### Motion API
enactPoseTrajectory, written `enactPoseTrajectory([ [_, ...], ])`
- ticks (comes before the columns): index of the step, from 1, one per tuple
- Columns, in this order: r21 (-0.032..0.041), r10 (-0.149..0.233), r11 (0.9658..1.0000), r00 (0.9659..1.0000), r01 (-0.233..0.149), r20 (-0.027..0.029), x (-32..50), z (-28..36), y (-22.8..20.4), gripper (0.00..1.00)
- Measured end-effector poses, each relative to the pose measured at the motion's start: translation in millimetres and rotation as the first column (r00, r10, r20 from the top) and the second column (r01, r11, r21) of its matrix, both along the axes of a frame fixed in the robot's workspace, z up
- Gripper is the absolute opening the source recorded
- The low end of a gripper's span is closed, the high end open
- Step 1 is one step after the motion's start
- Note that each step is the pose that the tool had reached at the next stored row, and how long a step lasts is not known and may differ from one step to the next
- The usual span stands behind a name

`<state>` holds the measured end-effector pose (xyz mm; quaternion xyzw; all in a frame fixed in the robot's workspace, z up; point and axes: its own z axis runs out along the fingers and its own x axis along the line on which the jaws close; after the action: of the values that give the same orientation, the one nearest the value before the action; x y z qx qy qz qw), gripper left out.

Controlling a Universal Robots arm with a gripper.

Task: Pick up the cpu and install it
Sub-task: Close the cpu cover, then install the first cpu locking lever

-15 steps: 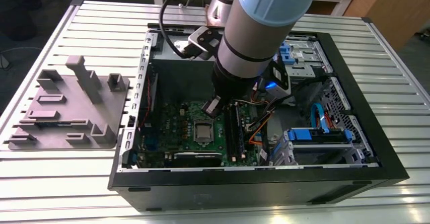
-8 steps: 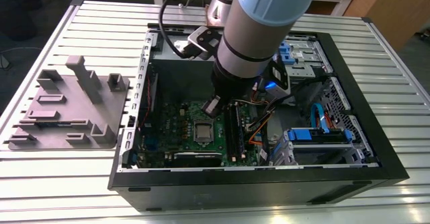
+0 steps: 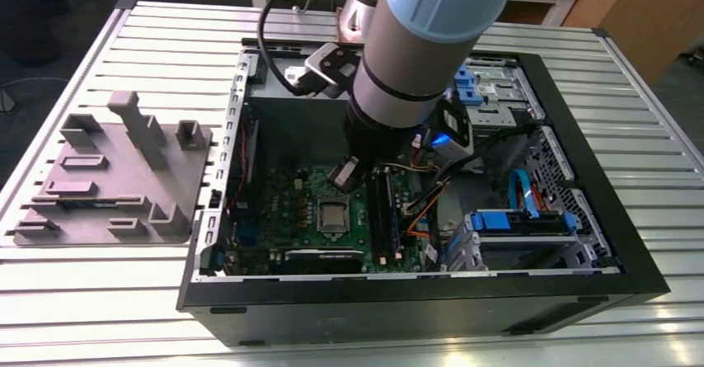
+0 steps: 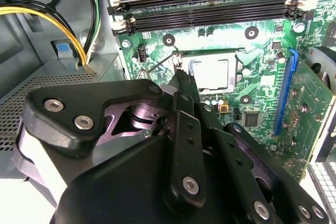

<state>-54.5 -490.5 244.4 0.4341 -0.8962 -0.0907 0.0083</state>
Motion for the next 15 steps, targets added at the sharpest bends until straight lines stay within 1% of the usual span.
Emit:
enactPoseTrajectory([
  [14, 0.0000, 0.000, 1.0000, 1.0000, 0.000, 0.0000, -0.8, 0.0, 0.0, 0.10],
  [15, 0.0001, 0.000, 1.0000, 1.0000, 0.000, -0.0001, -0.9, 0.8, -0.1, 0.10],
])
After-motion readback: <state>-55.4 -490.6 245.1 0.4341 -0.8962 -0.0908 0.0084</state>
